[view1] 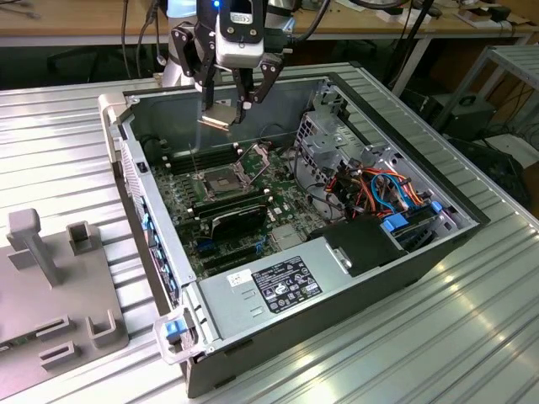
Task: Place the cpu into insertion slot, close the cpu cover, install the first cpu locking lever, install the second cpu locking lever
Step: 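Place the cpu into insertion slot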
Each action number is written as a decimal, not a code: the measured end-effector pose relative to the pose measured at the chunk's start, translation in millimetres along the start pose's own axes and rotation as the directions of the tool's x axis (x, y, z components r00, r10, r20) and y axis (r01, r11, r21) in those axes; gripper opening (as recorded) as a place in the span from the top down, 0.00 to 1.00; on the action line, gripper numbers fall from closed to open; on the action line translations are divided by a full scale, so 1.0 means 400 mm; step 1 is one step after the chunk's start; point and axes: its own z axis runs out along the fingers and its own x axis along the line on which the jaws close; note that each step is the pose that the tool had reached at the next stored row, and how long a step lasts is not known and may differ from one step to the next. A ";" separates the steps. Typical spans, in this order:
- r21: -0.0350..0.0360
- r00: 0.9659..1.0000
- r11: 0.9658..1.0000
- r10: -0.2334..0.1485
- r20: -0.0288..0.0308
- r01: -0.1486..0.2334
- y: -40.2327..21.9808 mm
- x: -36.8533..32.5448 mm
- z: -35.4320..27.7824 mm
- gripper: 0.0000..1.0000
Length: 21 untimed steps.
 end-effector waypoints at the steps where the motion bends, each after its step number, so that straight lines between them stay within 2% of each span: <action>1: 0.000 1.000 1.000 0.006 0.000 -0.006 0.000 0.000 0.000 0.47; 16: 0.000 1.000 1.000 0.008 0.000 -0.008 0.000 0.000 0.000 0.47; 19: 0.001 0.999 0.999 0.050 0.002 -0.050 0.002 0.000 0.001 0.47; 21: 0.002 0.996 0.996 0.089 0.004 -0.089 0.003 0.000 0.002 0.47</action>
